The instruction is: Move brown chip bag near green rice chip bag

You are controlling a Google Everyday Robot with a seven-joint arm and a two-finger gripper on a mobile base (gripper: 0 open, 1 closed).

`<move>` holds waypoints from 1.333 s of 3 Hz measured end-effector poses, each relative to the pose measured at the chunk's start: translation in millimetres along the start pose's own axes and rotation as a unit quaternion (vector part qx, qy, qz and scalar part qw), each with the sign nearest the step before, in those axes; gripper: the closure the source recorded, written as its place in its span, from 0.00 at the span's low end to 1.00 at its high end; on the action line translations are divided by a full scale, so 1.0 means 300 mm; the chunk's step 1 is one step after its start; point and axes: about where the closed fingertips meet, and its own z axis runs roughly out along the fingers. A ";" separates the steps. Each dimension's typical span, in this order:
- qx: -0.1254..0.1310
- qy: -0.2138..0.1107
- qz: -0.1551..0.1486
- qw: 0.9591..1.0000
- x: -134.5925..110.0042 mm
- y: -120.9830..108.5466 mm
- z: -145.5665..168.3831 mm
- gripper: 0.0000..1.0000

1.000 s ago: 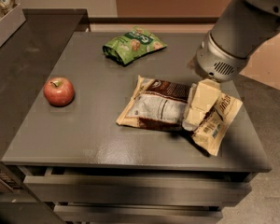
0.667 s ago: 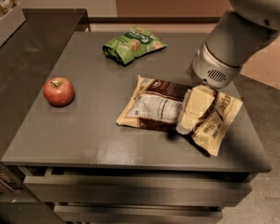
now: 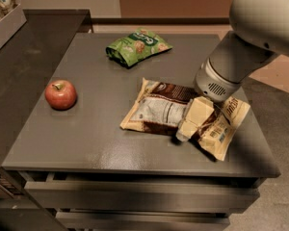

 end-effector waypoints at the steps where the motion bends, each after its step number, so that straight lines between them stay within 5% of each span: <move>1: 0.010 -0.004 0.006 1.000 0.001 -0.007 -0.009 0.17; 4: 0.016 -0.018 -0.029 0.999 -0.056 -0.025 -0.127 0.88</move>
Offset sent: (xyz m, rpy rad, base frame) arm 0.0015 -0.0064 0.0289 0.0232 -0.0422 -0.0151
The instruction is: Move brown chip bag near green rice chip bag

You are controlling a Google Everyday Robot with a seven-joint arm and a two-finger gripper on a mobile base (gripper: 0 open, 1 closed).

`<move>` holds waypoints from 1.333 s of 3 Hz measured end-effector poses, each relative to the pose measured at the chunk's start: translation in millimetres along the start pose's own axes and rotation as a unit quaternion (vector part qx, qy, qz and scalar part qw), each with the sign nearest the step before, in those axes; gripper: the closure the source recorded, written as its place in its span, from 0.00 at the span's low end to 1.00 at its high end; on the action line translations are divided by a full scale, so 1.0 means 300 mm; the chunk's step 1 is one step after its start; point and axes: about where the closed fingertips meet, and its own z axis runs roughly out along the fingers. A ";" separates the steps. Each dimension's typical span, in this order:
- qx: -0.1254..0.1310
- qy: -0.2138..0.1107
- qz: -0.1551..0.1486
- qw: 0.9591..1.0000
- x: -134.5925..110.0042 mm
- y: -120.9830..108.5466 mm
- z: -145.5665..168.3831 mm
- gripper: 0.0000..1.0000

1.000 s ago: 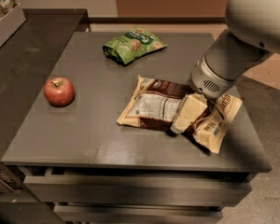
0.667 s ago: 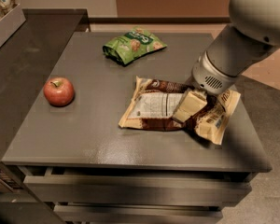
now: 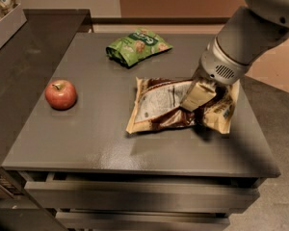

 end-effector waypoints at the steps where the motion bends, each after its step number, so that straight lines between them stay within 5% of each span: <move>1: 0.004 -0.012 -0.048 0.999 -0.049 -0.053 -0.045 1.00; 2: 0.026 -0.027 -0.118 0.992 -0.124 -0.156 -0.097 1.00; 4: 0.084 -0.037 -0.242 0.966 -0.237 -0.420 -0.118 1.00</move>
Offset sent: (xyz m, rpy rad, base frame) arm 0.0898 0.0124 0.0814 -0.0197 -0.2780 0.3425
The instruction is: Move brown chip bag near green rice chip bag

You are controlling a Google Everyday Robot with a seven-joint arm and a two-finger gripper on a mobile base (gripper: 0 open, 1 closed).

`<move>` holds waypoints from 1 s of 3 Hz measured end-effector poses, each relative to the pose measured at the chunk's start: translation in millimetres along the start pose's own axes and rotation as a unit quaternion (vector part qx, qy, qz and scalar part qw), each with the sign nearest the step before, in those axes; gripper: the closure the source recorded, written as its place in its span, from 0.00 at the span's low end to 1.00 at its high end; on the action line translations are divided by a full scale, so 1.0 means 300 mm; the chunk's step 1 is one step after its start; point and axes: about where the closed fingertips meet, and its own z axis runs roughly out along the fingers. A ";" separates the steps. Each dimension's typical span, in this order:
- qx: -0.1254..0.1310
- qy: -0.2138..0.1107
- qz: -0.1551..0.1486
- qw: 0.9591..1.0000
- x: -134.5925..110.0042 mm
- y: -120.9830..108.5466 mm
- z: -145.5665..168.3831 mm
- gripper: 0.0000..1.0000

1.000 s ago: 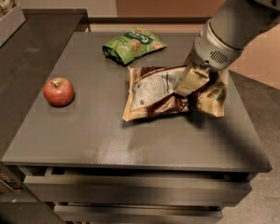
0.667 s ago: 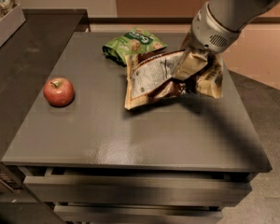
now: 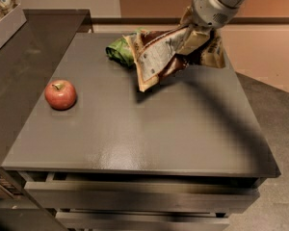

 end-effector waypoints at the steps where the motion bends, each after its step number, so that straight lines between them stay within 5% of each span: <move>1: 0.019 0.006 -0.027 0.999 0.058 -0.108 0.062 0.82; 3: 0.046 0.006 -0.039 0.998 0.129 -0.235 0.154 0.36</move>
Offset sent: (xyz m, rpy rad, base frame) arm 0.1059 -0.0243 -0.0217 -0.0220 -0.1403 0.0206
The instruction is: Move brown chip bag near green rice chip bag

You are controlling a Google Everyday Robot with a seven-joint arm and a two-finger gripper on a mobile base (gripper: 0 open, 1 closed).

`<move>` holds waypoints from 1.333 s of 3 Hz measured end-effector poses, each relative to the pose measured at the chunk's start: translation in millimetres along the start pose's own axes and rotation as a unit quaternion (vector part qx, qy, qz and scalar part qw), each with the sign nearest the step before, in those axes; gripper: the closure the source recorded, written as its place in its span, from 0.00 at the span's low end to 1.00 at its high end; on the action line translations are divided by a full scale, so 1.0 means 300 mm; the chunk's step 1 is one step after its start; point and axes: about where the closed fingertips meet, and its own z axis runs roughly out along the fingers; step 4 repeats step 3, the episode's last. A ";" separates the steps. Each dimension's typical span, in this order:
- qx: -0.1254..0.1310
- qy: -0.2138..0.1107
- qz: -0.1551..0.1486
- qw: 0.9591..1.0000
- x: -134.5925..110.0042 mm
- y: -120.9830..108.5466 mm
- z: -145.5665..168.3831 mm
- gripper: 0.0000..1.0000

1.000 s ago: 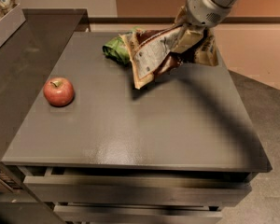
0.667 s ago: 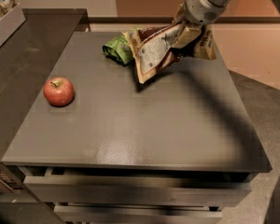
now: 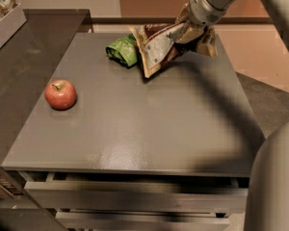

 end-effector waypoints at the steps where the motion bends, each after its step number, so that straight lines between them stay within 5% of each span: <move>1: -0.002 -0.001 0.000 1.000 -0.002 0.001 0.011 0.12; 2: -0.004 -0.002 -0.001 1.000 -0.004 0.003 0.021 0.00; 4: -0.004 -0.002 -0.001 1.000 -0.004 0.003 0.022 0.00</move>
Offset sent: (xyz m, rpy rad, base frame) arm 0.0011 0.0015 -0.0023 0.0005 0.0029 0.0021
